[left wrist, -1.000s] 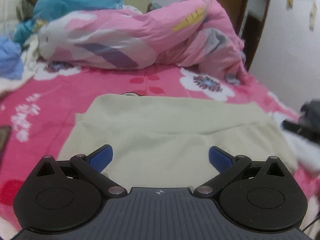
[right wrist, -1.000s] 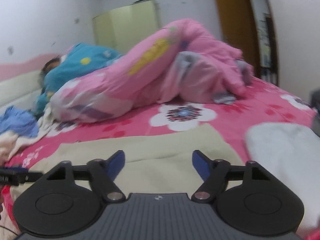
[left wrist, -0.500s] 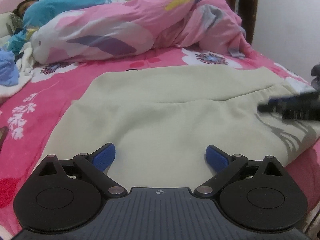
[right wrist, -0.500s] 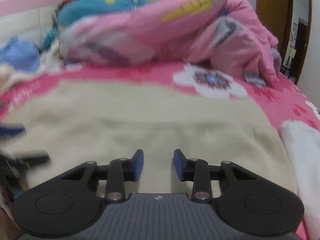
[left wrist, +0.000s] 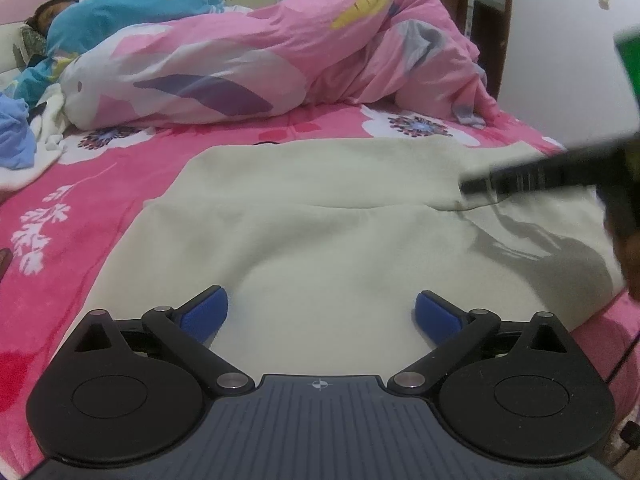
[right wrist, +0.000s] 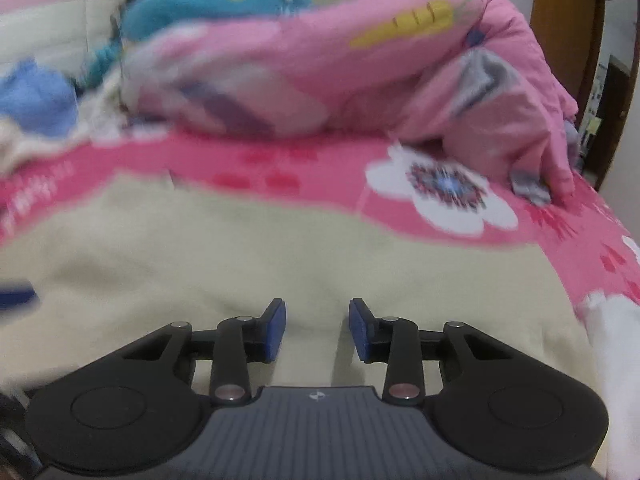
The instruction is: Fold clothes
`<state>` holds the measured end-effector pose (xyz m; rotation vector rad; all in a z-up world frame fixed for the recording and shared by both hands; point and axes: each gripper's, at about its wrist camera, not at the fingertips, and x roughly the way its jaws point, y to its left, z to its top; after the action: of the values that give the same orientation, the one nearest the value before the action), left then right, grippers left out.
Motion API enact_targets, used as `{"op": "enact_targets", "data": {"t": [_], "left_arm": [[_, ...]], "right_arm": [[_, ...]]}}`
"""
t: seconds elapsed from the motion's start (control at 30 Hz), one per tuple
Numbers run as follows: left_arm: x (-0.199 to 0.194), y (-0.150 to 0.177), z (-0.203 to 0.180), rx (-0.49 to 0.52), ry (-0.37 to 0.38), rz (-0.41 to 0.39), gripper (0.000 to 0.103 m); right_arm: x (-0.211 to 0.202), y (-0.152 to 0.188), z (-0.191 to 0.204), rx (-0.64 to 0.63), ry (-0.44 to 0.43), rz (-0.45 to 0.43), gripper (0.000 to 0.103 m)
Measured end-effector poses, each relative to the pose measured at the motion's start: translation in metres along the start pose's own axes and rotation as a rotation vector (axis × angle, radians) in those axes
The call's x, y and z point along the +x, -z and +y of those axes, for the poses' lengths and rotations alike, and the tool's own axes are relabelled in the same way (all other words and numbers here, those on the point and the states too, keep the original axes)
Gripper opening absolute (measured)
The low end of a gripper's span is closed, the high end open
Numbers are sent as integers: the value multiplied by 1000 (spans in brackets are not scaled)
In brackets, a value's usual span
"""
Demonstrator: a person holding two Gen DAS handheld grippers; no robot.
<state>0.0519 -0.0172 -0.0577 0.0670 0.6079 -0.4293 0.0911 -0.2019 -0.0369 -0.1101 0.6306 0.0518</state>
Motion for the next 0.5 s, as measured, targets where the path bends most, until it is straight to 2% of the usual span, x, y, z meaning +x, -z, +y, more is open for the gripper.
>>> {"op": "enact_targets", "data": {"t": [0.07,0.13,0.27,0.43,0.5], "left_arm": [[-1,2,1,-2,3,-7,102],[-2,2,2,-4,6,-12,102],[-3,2,4,-18,14,-17,102],[-5,5,6,-15,23,-27,102],[-5,5,7,-18,26,-29,102]], "right_arm": [[1,-12,1,20,-27,-24,38],[17,-18,2,51,-53,1,38],[65,6,3,75,-78,51,38],[54,-11,2,101,-72,70,38],[49,-24,-4,135,-85,38,38]]}}
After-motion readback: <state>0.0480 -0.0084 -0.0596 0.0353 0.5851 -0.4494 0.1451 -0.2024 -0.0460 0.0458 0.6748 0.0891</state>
